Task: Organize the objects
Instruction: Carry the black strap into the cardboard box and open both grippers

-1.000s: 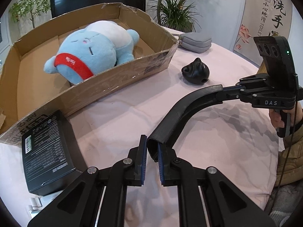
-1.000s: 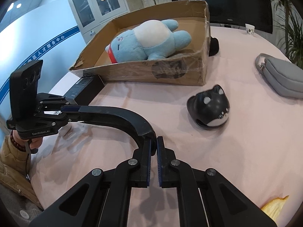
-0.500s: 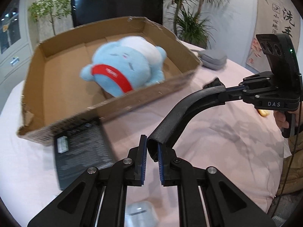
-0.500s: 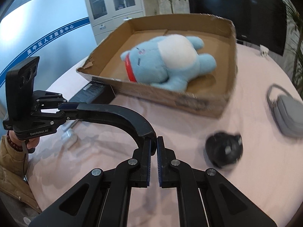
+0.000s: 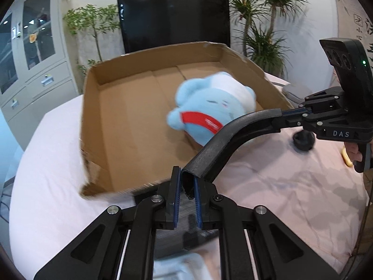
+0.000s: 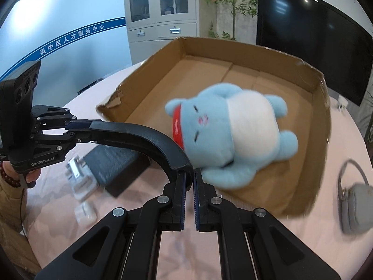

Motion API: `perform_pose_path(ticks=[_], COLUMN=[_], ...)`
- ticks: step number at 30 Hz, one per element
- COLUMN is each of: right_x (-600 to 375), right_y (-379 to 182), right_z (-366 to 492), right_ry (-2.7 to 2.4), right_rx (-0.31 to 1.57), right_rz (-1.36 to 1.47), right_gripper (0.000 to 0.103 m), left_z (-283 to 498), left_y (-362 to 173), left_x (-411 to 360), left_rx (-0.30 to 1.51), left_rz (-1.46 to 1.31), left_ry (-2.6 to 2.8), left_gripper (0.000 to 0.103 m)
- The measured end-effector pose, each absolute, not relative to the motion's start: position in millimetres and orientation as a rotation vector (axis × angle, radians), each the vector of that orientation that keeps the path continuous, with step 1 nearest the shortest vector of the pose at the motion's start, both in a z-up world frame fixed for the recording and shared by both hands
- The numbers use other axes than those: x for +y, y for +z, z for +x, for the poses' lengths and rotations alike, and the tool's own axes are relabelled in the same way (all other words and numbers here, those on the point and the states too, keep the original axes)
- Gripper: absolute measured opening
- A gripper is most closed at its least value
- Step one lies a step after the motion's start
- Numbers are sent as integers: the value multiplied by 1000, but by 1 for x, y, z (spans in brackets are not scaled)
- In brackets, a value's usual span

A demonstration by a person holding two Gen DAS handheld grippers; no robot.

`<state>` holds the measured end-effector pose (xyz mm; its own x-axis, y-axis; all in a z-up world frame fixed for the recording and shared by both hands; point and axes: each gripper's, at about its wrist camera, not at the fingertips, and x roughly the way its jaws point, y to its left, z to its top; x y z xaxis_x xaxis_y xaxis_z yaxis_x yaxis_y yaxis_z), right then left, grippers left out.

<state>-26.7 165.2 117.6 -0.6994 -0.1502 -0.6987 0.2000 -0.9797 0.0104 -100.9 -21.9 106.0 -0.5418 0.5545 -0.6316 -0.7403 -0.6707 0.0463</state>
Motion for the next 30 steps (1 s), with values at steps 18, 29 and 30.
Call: perform_pose_path(ticks=[18,29,30], right_x=[159,177,171], right_y=[154,164,162], right_z=[-139,-80,-73], right_ry=[-2786,-2775,-2739], right_rx=[217,-56,-51], right_rz=[1002,829,831], right_gripper=[10,66,67], left_z=[-204,-154,-146], left_y=[127,118,114], left_x=[-16,-87,-96], left_rx=[277,251,254], left_rz=[-792,-708,-720], left_ry=[2407,2475,2466], left_gripper=[17,90,93])
